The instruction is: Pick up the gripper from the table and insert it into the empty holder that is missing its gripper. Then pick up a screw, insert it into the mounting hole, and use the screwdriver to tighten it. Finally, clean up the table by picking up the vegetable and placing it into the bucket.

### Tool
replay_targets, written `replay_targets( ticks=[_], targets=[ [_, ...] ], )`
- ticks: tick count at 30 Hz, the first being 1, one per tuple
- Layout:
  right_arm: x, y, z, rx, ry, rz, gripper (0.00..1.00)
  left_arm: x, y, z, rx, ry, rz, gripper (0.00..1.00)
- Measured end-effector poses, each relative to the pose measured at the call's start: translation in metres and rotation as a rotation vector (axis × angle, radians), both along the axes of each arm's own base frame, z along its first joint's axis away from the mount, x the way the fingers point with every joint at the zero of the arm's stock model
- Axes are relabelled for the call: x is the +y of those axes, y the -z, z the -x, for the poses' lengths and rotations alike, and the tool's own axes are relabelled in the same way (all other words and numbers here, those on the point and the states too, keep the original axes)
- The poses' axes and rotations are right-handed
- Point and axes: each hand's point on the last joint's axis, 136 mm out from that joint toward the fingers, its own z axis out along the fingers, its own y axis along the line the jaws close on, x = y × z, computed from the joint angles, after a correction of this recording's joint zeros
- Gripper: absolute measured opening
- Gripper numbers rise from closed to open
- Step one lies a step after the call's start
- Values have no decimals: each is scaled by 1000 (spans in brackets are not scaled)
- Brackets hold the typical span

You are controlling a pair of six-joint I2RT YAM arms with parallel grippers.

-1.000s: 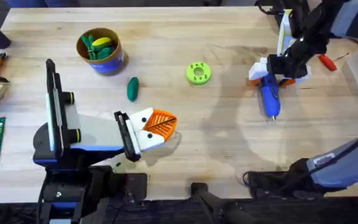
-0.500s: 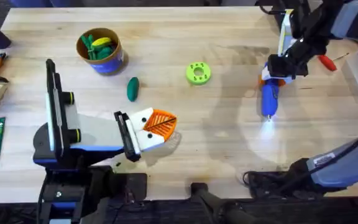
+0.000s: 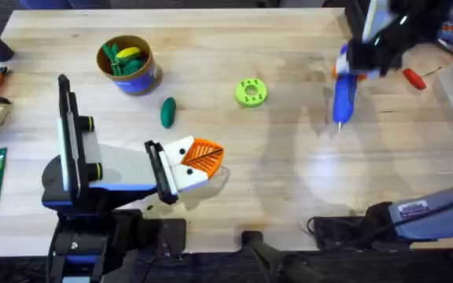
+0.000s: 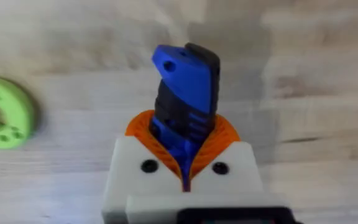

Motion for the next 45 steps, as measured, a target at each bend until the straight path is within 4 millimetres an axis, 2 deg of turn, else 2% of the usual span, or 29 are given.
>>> replay_targets(
  ticks=[4,8,13,20,24,29,32,37,45],
  targets=[
    [13,-65,-29,-189,-34,5,28,0,0,0,0,0,0,17],
    [28,-122,-48,-341,-69,-4,28,0,0,0,0,0,0,17],
    [59,-171,-61,-463,-148,-91,28,0,0,0,0,0,0,17],
    [116,-240,-79,-698,-317,-251,28,0,0,0,0,0,0,17],
    [146,-272,-72,-804,-398,-303,28,0,0,0,0,0,0,17],
    [176,-312,-48,-907,-473,-365,28,0,0,0,-1,0,0,17],
    [191,-324,-37,-930,-501,-407,28,0,0,0,0,0,0,17],
    [210,-331,-35,-969,-541,-443,28,0,0,0,0,0,0,17],
    [240,-301,-41,-994,-588,-552,28,0,0,0,0,0,0,17]
  ],
)
